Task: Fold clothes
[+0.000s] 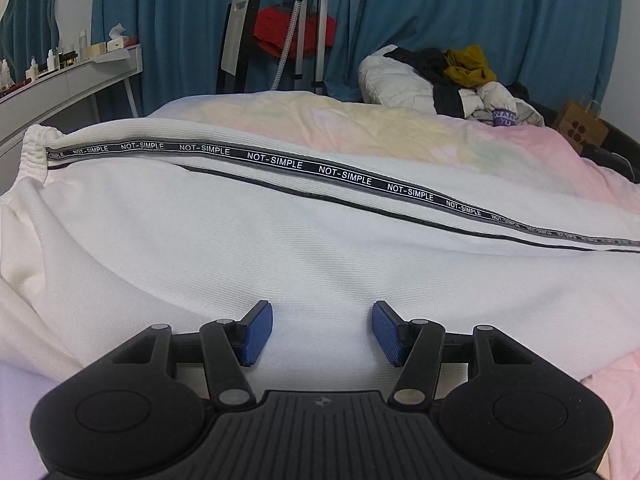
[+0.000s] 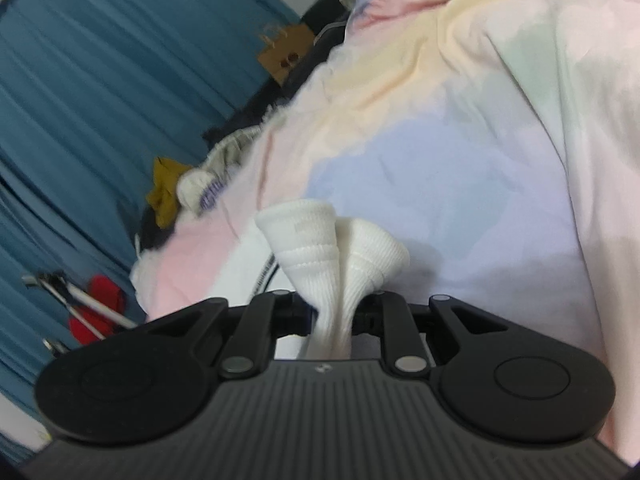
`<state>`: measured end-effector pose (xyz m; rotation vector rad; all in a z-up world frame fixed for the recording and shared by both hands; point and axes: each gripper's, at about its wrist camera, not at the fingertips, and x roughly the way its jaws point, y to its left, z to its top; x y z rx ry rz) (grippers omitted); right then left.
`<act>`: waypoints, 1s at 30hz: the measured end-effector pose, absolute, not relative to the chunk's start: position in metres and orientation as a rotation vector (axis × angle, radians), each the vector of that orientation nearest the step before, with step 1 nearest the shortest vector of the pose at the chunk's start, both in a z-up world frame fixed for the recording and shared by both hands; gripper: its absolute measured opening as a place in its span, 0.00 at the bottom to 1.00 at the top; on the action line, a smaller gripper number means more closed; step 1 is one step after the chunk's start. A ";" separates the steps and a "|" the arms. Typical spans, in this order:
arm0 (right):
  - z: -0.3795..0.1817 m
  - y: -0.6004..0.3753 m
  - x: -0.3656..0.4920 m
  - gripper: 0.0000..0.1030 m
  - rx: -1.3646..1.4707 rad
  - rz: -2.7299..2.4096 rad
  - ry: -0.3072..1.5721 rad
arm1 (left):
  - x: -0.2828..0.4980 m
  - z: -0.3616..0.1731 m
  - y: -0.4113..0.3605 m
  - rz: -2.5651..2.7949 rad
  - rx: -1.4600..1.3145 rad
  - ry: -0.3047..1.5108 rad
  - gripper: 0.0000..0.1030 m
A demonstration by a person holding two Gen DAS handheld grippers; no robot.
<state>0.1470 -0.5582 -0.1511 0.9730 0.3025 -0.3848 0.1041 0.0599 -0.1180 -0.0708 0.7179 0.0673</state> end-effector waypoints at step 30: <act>-0.146 -0.103 0.127 0.18 -0.235 0.235 0.398 | 0.065 -0.062 0.124 0.127 -0.462 0.497 0.60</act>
